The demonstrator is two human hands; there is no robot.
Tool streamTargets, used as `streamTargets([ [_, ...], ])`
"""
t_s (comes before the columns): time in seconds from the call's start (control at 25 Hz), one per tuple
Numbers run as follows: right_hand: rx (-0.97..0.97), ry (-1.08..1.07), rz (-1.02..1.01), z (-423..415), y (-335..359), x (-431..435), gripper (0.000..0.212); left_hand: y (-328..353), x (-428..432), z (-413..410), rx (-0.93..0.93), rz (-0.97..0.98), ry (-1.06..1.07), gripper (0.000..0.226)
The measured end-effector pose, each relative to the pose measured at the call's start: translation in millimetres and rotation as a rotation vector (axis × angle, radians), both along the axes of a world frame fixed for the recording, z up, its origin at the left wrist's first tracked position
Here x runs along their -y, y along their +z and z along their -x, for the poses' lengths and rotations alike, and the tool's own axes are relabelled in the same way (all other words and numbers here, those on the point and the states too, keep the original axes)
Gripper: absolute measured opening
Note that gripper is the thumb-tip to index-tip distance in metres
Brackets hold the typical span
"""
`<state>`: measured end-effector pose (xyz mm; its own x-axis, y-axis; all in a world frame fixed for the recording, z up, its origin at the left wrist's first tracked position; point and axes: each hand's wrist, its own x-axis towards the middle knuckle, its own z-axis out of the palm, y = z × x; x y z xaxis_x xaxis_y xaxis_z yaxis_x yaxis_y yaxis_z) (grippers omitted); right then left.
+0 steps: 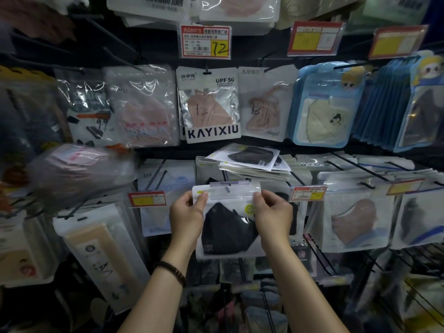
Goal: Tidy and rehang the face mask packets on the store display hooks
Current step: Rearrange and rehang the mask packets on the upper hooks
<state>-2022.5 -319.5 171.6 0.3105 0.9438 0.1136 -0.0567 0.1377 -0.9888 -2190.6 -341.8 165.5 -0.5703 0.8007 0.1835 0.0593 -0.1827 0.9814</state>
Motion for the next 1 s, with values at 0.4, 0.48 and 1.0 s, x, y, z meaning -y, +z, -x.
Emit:
streamTargets([
  [0.4, 0.411, 0.319, 0.129, -10, 19, 25, 0.069, 23, -1, 12, -0.417, 0.206, 0.010, 0.030],
  [0.48, 0.443, 0.332, 0.113, -16, 22, 34, 0.066, 27, 13, 12, -0.516, 0.305, -0.027, 0.044],
  [1.0, 0.840, 0.124, -0.207, -95, 141, 32, 0.012, 180, 56, -10, -1.213, 0.134, -0.291, 0.018],
])
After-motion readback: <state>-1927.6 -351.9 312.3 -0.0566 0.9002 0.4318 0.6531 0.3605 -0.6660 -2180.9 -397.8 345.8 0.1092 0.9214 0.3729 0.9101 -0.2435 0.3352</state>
